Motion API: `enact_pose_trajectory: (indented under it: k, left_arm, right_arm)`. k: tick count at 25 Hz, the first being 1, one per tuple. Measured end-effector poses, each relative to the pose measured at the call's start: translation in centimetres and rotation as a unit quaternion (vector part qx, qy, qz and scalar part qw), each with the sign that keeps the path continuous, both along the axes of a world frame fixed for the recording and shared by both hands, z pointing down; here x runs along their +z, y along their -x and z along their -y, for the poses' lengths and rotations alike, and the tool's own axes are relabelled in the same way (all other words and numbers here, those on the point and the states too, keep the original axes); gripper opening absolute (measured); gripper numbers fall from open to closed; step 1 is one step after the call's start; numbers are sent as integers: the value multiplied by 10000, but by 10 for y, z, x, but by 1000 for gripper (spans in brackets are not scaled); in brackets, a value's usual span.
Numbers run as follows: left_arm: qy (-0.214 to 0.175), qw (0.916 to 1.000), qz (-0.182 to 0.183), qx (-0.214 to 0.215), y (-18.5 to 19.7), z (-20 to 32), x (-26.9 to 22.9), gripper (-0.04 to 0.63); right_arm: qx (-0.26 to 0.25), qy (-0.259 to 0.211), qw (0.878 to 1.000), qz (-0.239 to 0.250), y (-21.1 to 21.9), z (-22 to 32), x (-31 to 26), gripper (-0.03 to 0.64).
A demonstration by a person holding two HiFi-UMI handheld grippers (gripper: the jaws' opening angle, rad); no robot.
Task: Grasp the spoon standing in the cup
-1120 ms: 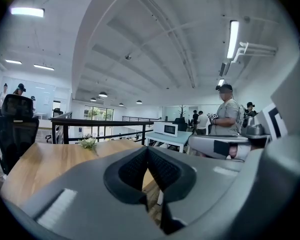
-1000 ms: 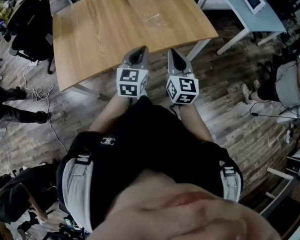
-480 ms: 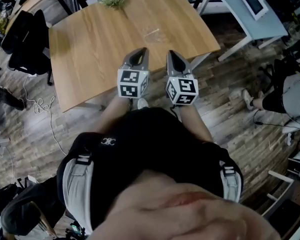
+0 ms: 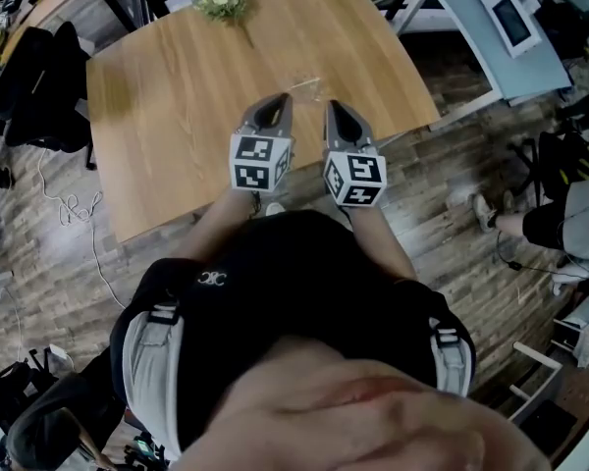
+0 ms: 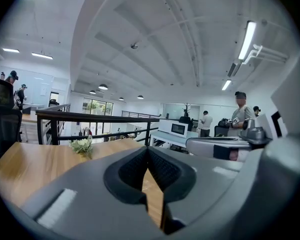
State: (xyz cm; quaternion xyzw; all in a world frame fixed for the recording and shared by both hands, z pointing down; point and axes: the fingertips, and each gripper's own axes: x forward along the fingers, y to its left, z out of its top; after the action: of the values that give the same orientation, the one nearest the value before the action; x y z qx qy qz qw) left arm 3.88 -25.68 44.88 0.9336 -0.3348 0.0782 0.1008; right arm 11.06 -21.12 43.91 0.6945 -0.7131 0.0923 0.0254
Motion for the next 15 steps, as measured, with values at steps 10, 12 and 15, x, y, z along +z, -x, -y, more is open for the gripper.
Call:
enact_pose_trajectory:
  k: [10, 12, 15]
  left_arm:
    - [245, 9992, 102, -302, -6, 40, 16, 11]
    - [261, 9986, 110, -449, -9, 44, 19, 11]
    - [373, 9967, 110, -707, -15, 55, 22, 11]
  right_arm:
    - [-385, 348, 9986, -29, -12, 45, 19, 0]
    - [-495, 418, 9979, -85, -21, 51, 24, 0]
    - [-715, 507, 9961, -107, -36, 69, 27, 0]
